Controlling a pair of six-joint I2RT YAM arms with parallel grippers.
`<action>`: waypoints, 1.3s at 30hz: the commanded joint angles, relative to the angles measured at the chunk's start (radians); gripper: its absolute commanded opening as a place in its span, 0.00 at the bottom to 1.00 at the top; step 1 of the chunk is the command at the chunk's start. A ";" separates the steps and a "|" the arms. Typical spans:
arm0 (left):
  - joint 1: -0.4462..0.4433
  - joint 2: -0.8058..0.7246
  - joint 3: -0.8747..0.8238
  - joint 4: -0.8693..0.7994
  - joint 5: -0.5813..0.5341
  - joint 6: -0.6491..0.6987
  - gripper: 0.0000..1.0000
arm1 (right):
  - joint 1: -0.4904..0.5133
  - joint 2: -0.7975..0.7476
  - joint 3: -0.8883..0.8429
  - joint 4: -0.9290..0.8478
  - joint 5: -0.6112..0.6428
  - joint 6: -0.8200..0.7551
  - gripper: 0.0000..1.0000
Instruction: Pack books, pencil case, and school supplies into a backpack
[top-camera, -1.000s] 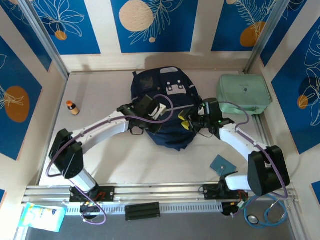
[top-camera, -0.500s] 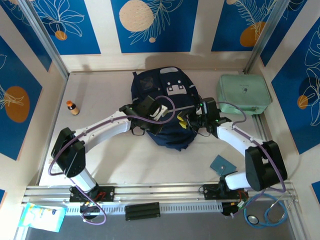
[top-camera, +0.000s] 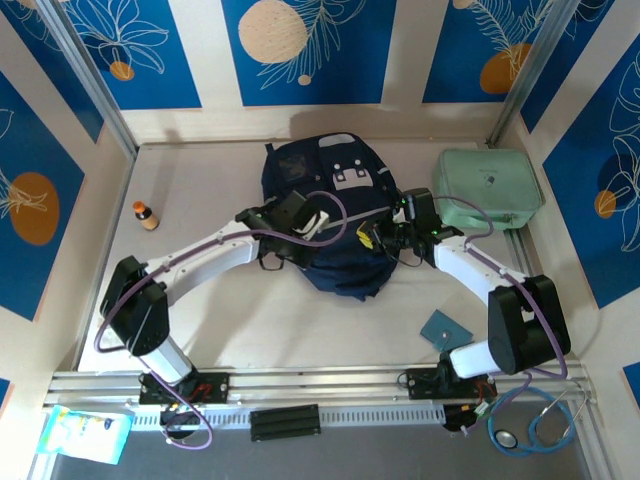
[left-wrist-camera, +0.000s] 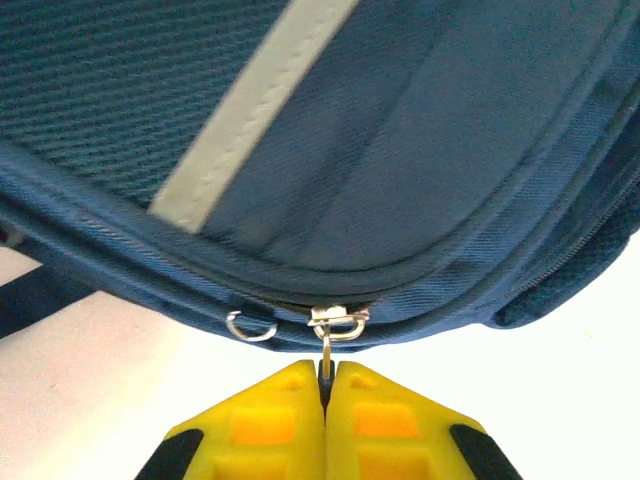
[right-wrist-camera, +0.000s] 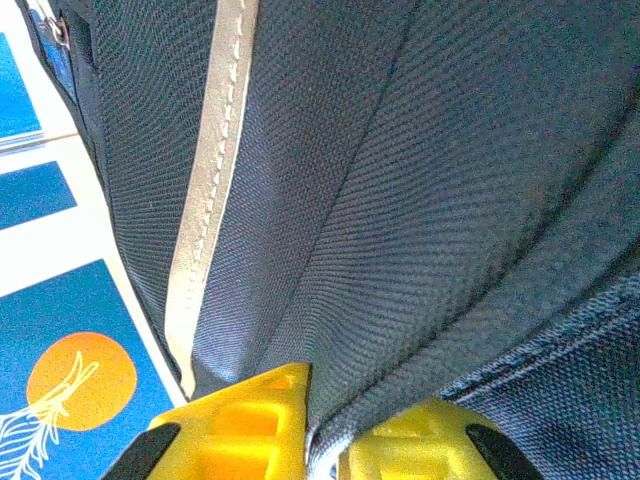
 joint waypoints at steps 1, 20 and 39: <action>0.061 -0.038 -0.028 -0.055 -0.034 0.018 0.00 | -0.020 -0.002 0.027 -0.012 0.036 -0.036 0.13; 0.228 0.114 0.099 0.082 0.040 -0.036 0.09 | 0.033 0.028 0.056 -0.026 0.020 -0.079 0.13; 0.293 -0.350 -0.272 0.293 -0.181 -0.156 0.81 | 0.159 -0.179 -0.008 -0.578 0.621 -0.228 0.58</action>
